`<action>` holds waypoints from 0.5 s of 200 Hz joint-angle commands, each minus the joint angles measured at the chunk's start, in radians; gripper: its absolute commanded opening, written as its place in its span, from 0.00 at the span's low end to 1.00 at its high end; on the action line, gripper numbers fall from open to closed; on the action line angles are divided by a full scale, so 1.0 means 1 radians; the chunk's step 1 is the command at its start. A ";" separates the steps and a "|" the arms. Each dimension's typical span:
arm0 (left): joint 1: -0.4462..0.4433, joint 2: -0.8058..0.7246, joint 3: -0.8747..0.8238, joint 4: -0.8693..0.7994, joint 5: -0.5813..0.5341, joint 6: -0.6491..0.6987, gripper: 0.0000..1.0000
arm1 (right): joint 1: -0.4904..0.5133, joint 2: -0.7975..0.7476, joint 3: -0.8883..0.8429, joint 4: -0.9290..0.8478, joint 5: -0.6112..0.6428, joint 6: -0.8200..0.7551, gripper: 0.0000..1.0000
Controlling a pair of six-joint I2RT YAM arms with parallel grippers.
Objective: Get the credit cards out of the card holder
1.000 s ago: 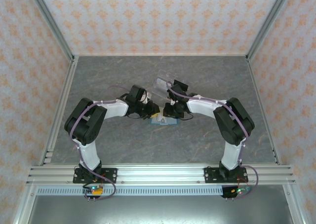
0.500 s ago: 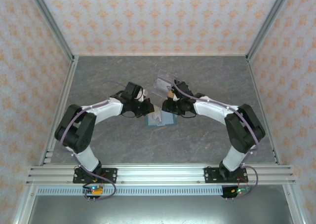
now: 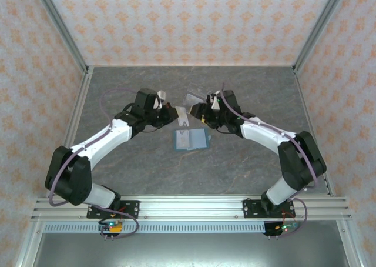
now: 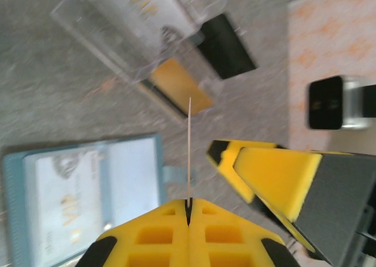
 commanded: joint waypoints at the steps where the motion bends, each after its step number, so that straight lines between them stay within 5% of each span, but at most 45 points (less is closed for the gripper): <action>1: 0.004 -0.034 -0.023 0.187 -0.012 -0.126 0.00 | -0.039 0.038 -0.015 0.261 -0.164 0.174 0.69; 38: 0.007 -0.018 -0.034 0.312 0.013 -0.234 0.00 | -0.057 0.081 -0.010 0.448 -0.258 0.326 0.61; 100: 0.015 0.018 -0.043 0.399 0.056 -0.327 0.00 | -0.066 0.064 -0.028 0.494 -0.297 0.355 0.41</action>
